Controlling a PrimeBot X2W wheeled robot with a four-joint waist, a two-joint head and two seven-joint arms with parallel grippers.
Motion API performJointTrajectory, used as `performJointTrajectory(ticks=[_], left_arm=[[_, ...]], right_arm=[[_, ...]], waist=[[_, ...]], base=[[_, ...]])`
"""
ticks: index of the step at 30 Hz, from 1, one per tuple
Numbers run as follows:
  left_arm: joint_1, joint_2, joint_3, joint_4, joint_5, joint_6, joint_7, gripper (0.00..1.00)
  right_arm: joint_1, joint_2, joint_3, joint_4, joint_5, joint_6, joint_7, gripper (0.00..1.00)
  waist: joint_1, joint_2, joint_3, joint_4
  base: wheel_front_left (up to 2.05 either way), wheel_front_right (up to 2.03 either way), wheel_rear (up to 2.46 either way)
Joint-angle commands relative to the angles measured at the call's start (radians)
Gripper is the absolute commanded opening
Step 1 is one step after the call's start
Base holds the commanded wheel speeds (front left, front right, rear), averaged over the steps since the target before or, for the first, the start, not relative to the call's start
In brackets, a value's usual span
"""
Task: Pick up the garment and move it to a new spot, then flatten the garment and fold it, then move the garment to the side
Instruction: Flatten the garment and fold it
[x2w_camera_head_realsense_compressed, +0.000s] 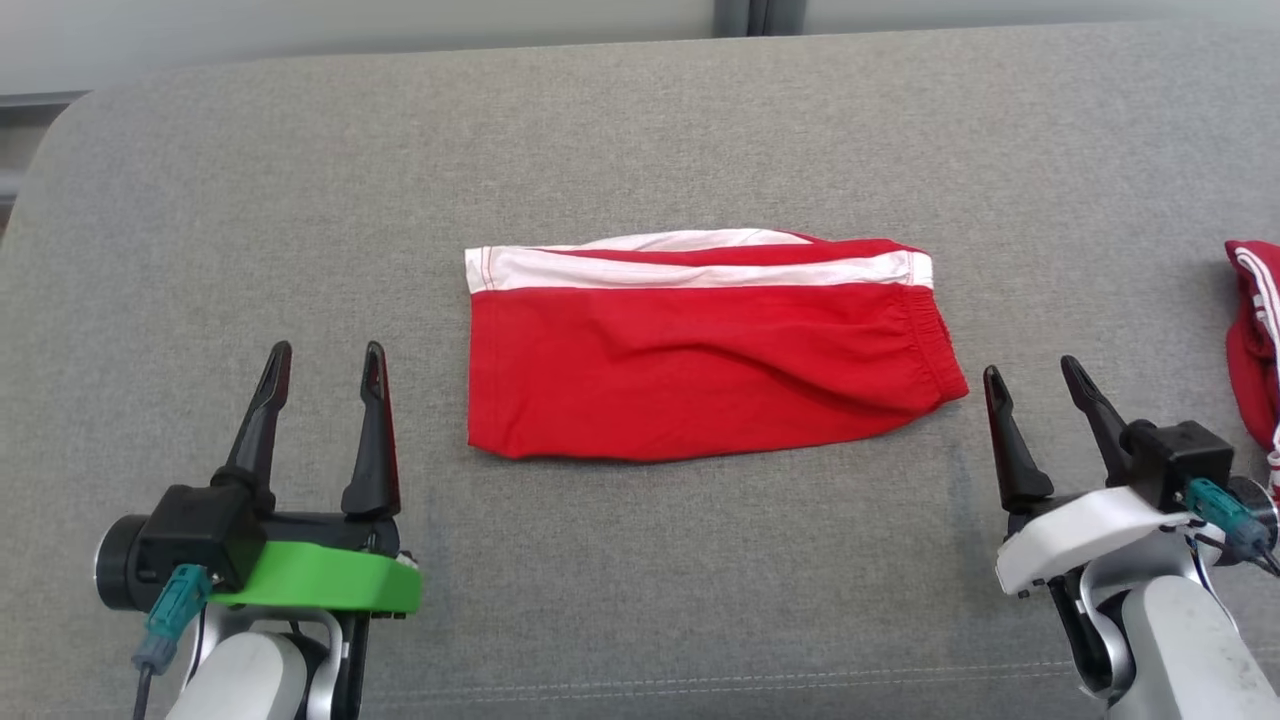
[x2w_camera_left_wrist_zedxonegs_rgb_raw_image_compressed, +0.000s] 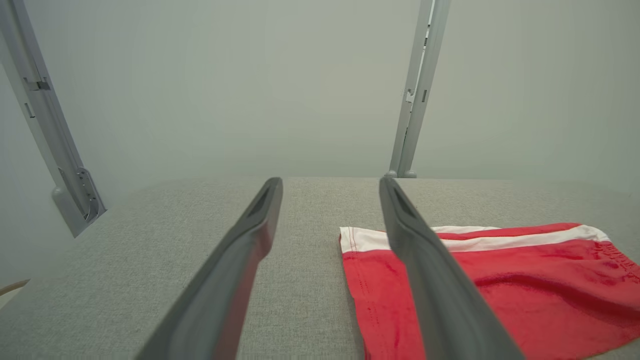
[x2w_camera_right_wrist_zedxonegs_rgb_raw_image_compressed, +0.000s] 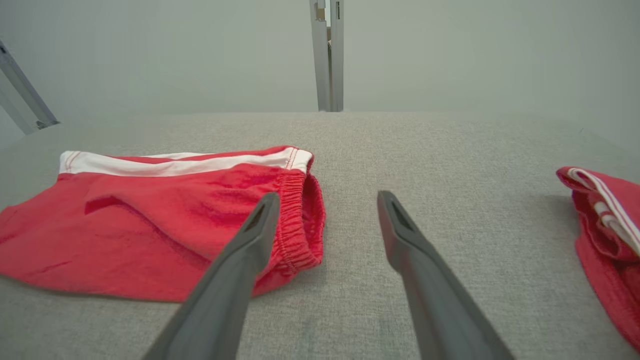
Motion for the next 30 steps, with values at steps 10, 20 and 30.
performJointTrajectory(ticks=[10, 20, 30], left_arm=[[-0.060, -0.045, -0.003, 0.036, 0.019, -0.031, -0.002, 1.00], [-0.073, -0.083, 0.024, 0.053, 0.048, -0.063, -0.002, 1.00], [-0.072, -0.096, 0.052, 0.069, 0.064, -0.085, -0.002, 1.00]], right_arm=[[-0.197, -0.057, 0.047, 0.318, -0.010, 0.000, -0.006, 1.00], [-0.303, -0.035, 0.089, 0.506, 0.052, 0.000, -0.050, 0.00], [-0.230, -0.056, -0.018, 0.434, 0.128, -0.001, -0.087, 0.00]], waist=[[0.0000, 0.0000, 0.096, 0.109], [0.0000, 0.0000, 0.126, 0.126], [0.0000, 0.0000, 0.127, 0.073]], base=[[0.00, 0.00, 0.00], [0.00, 0.00, 0.00], [0.00, 0.00, 0.00]])
